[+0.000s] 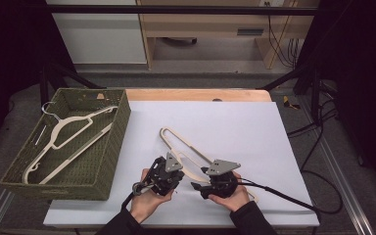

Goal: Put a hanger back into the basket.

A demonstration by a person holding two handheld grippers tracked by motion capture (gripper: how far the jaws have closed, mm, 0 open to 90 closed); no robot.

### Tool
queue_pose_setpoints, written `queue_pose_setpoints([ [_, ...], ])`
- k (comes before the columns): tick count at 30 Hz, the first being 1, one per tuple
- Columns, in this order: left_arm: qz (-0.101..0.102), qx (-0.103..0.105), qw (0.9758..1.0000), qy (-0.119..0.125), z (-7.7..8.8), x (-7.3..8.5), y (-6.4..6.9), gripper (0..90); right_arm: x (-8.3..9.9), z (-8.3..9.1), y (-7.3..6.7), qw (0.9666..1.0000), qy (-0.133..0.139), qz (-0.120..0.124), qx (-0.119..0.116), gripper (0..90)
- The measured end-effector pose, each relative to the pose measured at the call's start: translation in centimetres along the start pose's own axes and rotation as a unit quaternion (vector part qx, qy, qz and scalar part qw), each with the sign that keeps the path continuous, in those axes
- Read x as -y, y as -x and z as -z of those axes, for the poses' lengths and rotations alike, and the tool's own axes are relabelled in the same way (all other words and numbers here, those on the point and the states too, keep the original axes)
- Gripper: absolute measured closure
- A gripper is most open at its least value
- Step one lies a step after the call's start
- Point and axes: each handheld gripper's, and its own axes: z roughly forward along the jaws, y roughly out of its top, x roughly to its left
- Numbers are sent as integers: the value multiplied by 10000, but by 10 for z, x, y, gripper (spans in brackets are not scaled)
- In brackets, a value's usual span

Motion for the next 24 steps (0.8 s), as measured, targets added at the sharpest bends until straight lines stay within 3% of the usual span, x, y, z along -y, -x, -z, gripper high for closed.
queue_pose_setpoints([
  [7, 2, 17, 10000, -34, 2, -3, -1, 888, -3, -5, -3, 9996, -190, 222, -38, 545],
  [12, 46, 74, 10000, 3, 1, -1, -2, 888, -4, -9, -7, 9986, -282, 425, 106, 689],
  [17, 93, 134, 9998, 83, 2, 0, -3, 886, -4, -8, -6, 9984, -253, 500, 115, 703],
  [20, 93, 220, 9994, 266, 6, 0, -4, 877, -4, -7, -6, 9983, -246, 518, 133, 710],
  [21, 108, 322, 9988, 355, 9, 0, -6, 846, -5, -6, -6, 9982, -225, 545, 130, 712],
  [24, 63, 374, 9966, 729, 24, -2, -11, 687, -5, -5, -6, 9980, -194, 579, 163, 717],
])
